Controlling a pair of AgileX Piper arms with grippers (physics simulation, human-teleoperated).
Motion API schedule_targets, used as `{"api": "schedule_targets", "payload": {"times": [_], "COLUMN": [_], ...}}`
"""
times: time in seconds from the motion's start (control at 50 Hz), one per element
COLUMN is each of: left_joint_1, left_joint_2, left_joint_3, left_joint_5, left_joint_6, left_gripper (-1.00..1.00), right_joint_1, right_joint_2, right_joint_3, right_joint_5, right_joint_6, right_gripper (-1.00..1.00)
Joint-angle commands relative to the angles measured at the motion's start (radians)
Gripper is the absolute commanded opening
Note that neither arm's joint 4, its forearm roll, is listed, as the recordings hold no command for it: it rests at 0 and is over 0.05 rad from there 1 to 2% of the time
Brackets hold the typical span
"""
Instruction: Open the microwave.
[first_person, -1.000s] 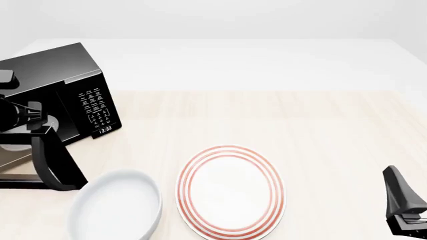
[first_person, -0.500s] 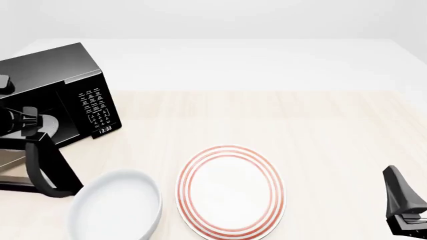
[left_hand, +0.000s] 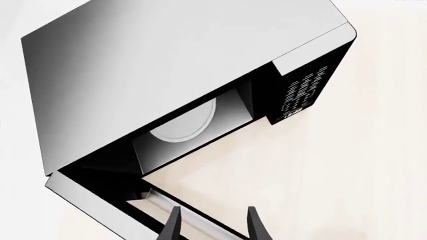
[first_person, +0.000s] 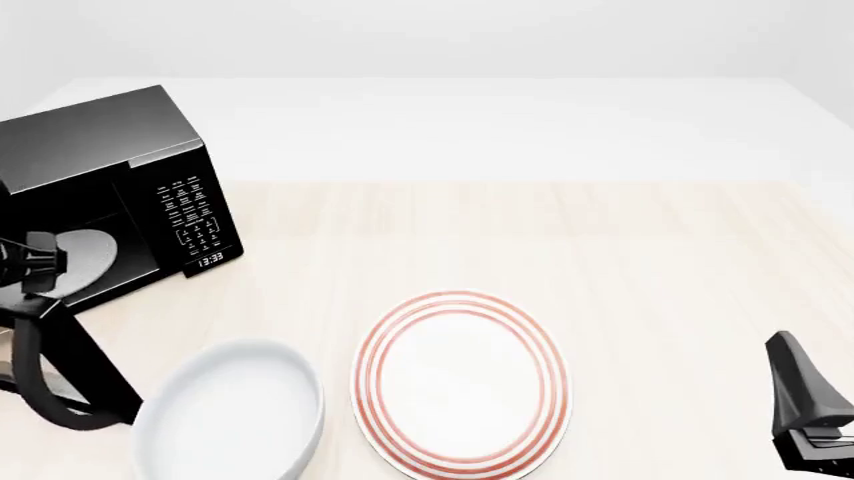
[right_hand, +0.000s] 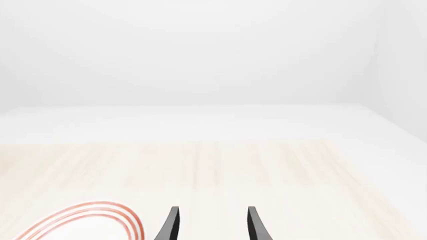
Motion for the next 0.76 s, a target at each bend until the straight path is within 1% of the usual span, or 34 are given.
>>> {"api": "schedule_targets", "payload": {"times": [0.02,0.3,0.76], "left_joint_1": [0.032,0.051,0.092], "left_joint_2": [0.010,-0.013,-0.044], "left_joint_3": [0.097,0.120,0.153], "left_joint_5": [0.008,0.023,0.035], "left_joint_6": [-0.023,-0.036,-0.020], "left_gripper": [1.00,1.00,1.00], "right_joint_1": [0.000,0.000,0.000], "right_joint_2": [0.000,0.000,0.000], "right_joint_3": [0.000,0.000,0.000], "right_joint_5": [0.000,0.000,0.000], "right_joint_6": [0.000,0.000,0.000], "right_gripper": [1.00,1.00,1.00]}}
